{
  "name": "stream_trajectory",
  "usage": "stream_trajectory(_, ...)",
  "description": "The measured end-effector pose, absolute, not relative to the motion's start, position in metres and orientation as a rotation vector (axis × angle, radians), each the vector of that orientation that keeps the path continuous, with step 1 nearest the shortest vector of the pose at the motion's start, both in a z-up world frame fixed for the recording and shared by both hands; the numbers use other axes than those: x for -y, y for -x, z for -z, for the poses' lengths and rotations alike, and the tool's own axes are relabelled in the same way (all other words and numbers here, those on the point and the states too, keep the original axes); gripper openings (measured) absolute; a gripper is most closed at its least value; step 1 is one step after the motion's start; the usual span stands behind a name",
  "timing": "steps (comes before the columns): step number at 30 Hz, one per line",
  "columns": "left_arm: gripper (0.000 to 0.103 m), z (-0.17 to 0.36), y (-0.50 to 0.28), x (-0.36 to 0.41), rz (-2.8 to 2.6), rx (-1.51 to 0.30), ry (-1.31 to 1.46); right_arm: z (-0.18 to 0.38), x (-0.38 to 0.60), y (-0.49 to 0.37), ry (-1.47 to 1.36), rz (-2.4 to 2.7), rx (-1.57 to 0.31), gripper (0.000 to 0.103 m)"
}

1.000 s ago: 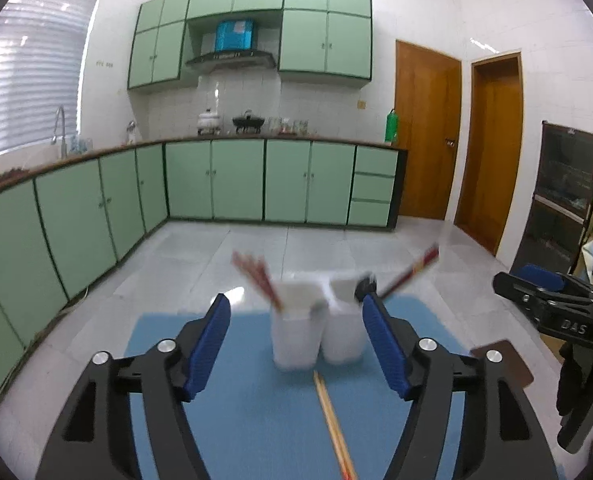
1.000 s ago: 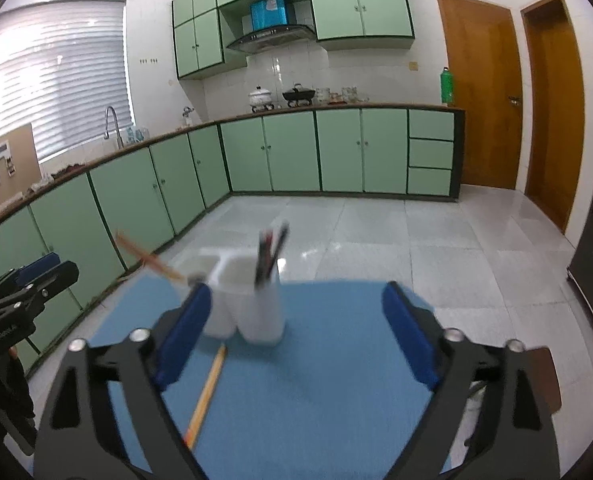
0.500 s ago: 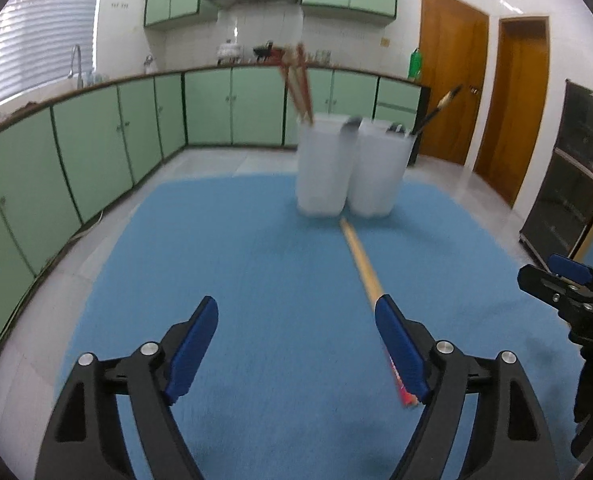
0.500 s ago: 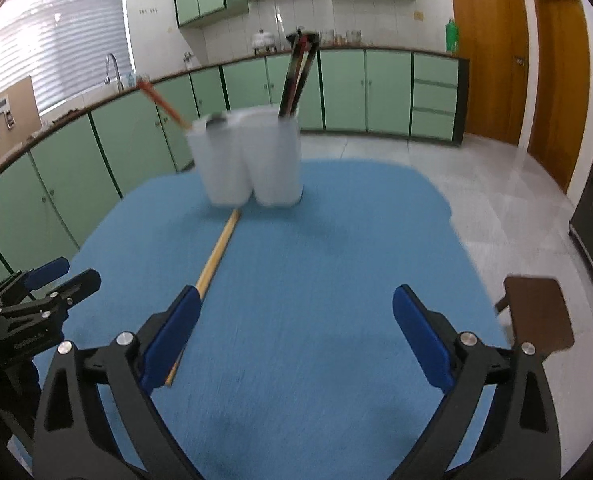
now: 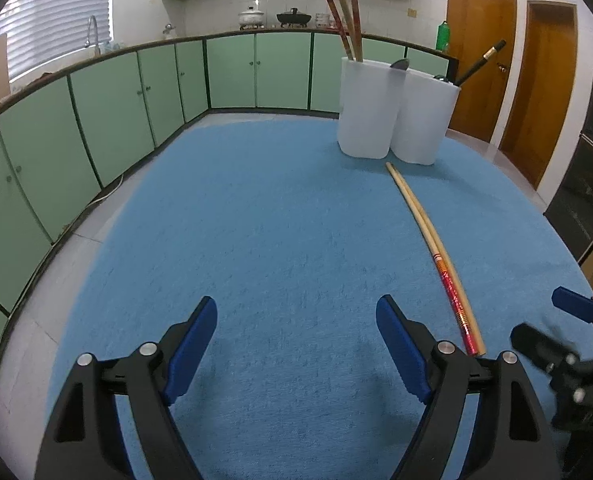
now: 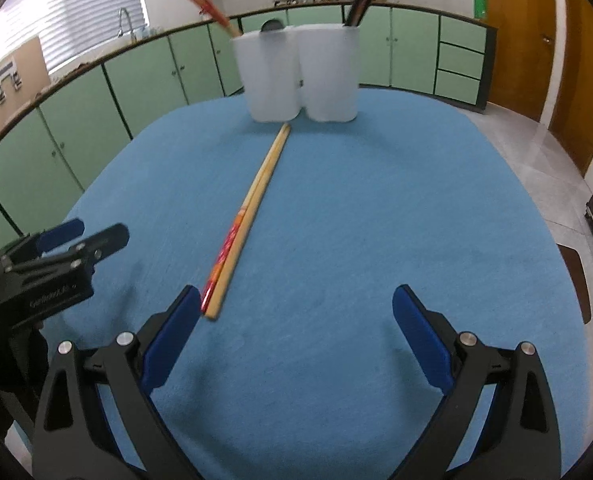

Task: Organize utensils
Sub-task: 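Withdraw both open grippers back to the last two chopsticks, then grasp the plain wooden chopstick with the right gripper while the left grasps the red one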

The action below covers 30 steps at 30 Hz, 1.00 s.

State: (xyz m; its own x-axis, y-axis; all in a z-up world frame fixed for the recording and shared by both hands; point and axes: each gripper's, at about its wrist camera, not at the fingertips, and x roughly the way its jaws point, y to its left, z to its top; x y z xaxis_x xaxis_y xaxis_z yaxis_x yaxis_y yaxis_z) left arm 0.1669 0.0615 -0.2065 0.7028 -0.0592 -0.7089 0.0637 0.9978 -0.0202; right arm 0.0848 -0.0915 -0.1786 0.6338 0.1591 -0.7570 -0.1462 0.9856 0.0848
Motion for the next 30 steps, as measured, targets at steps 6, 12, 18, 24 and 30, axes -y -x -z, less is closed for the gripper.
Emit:
stream_trajectory(6,0.081,0.208,-0.167,-0.057,0.077,-0.798,-0.024,0.183,0.085,-0.085,0.023,-0.18,-0.896,0.081)
stream_trajectory(12,0.081,0.21,-0.17,-0.053,0.078,-0.811,-0.035,0.189,0.077,-0.088,0.07,-0.18,-0.928,0.077)
stream_trajectory(18,0.081,0.211,-0.172,-0.052,0.078,-0.824,-0.039,0.191,0.075,-0.088,0.091,-0.163,-0.931,0.076)
stream_trajectory(24,0.081,0.212,-0.174,-0.05,0.076,-0.828,-0.034,0.186,0.095,-0.084,0.085,-0.057,-0.907,0.075)
stream_trajectory(30,0.081,0.213,-0.173,-0.047,0.073,-0.832,-0.049,0.186,0.106,-0.079,-0.046,-0.152,-0.921,0.06)
